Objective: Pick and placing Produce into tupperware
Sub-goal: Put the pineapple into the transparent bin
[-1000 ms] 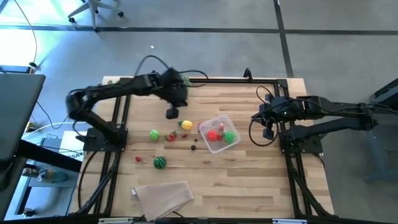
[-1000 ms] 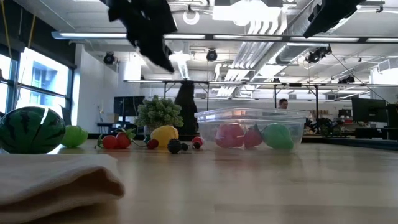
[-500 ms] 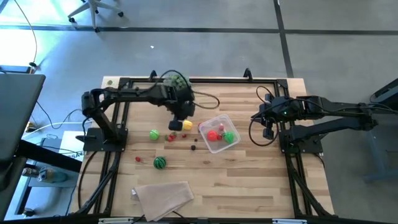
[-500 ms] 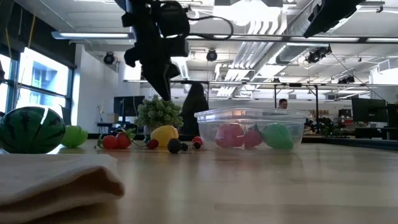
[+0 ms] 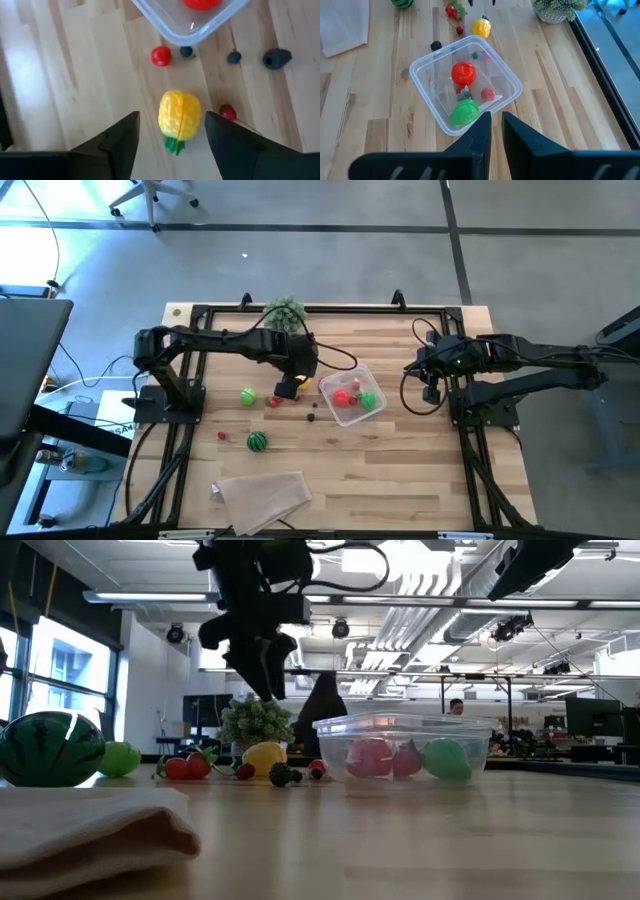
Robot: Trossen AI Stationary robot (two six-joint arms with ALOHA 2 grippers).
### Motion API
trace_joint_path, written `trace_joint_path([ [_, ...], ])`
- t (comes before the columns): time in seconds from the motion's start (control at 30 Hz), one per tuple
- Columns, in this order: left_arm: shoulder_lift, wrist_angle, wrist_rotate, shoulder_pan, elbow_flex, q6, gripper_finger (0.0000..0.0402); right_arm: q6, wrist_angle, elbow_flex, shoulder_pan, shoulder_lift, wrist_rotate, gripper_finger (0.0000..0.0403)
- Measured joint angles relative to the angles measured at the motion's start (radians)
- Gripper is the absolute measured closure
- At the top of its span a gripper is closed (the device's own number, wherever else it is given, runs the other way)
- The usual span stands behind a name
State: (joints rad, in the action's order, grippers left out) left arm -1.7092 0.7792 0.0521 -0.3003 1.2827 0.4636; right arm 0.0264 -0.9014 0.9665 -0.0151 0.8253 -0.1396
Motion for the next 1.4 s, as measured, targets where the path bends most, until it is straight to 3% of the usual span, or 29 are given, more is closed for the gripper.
trace_joint_path([
  [0.67,-0.204,-0.021,0.034,-0.001,-0.001,-0.024,0.0125,0.000,0.000,0.000,0.000,0.000,0.000,0.0368],
  [1.0,-0.209,-0.019,0.024,-0.001,-0.001,-0.031,0.0095,0.000,0.000,0.000,0.000,0.000,0.000,0.0368],
  [1.4,-0.247,-0.003,0.008,-0.001,-0.002,-0.048,0.0094,0.000,0.000,0.000,0.000,0.000,0.000,0.0368],
])
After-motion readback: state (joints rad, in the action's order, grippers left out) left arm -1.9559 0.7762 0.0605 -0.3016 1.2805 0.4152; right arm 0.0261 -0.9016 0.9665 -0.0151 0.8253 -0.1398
